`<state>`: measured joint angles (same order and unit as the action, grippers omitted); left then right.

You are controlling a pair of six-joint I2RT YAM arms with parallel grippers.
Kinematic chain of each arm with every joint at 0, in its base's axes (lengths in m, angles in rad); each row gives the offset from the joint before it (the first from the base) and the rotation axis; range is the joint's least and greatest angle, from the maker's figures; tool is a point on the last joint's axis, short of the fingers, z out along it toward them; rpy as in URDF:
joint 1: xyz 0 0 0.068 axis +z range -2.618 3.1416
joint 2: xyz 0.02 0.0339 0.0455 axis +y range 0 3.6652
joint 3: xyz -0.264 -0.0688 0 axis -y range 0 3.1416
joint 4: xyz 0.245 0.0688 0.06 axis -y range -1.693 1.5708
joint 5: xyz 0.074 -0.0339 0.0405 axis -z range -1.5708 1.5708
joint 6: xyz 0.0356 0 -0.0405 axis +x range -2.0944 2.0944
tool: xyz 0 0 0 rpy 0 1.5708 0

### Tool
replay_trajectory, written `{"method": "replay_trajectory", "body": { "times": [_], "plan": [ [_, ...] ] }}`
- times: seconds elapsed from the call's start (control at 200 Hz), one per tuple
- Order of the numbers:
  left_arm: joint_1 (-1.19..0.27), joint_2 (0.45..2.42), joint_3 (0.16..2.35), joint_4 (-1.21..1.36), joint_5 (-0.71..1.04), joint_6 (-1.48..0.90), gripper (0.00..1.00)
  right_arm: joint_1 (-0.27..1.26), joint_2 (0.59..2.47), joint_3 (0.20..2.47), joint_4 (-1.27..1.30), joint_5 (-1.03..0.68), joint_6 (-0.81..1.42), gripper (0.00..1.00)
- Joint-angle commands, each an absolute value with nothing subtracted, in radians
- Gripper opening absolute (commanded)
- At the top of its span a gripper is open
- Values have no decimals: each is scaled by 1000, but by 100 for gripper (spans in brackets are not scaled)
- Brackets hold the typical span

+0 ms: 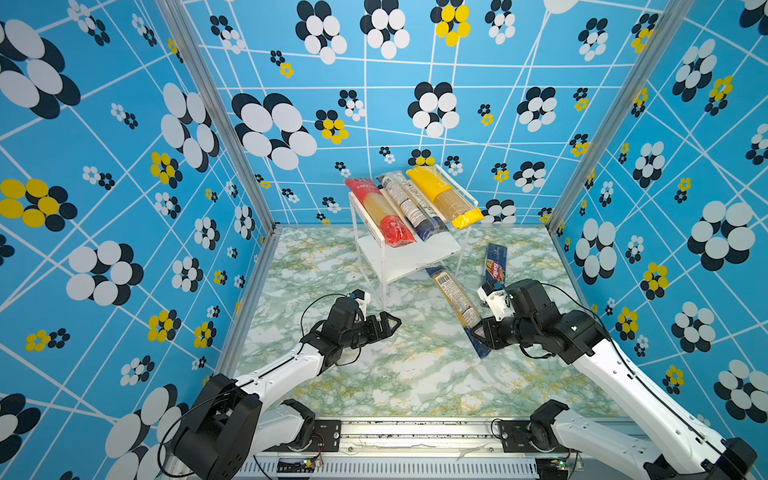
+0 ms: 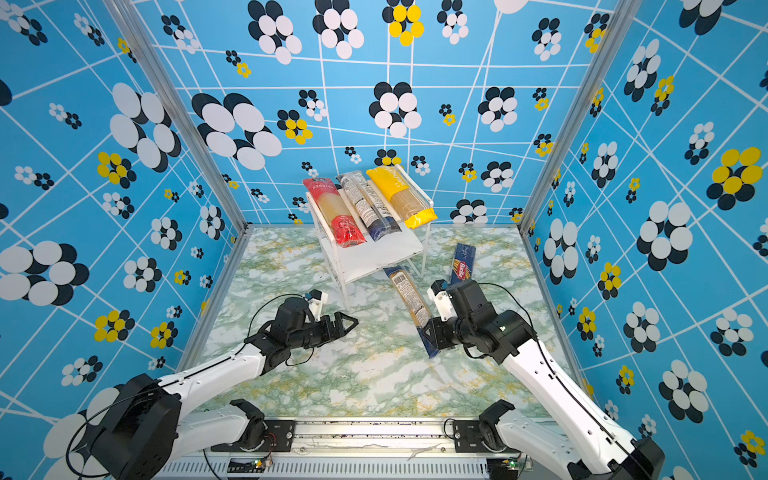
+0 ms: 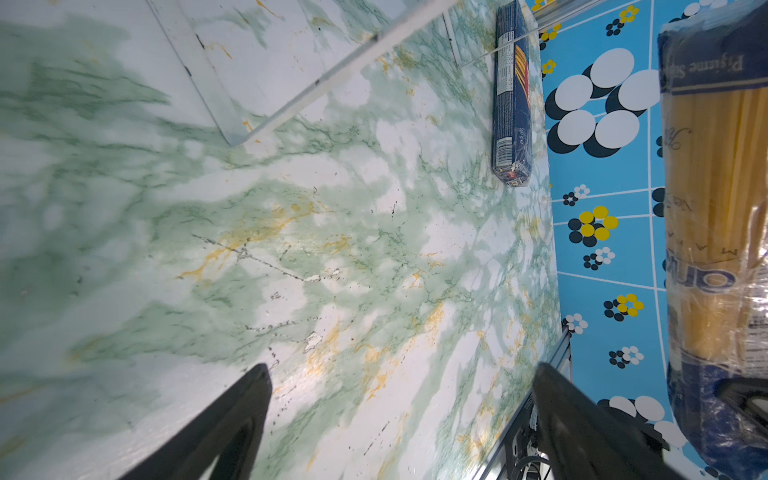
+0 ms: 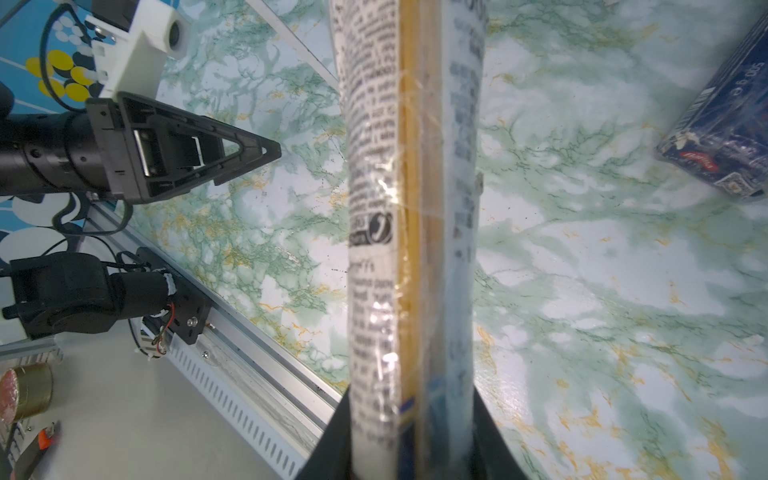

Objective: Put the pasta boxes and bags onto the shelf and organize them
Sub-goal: 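Carry the upright spaghetti bag with the right gripper toward the shelf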

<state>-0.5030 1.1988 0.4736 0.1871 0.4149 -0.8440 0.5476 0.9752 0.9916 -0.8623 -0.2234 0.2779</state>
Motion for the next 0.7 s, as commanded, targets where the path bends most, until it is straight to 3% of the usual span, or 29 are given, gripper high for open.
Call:
{"method": "replay_trajectory", "body": {
  "times": [0.0,0.7],
  "plan": [
    [-492,1183,482,176,411,-827,99,552,970,1063,-743,-290,290,0],
    [-485,1155,474,161,413,-819,99,517,1046,1041,-513,-505,469,0]
  ]
}}
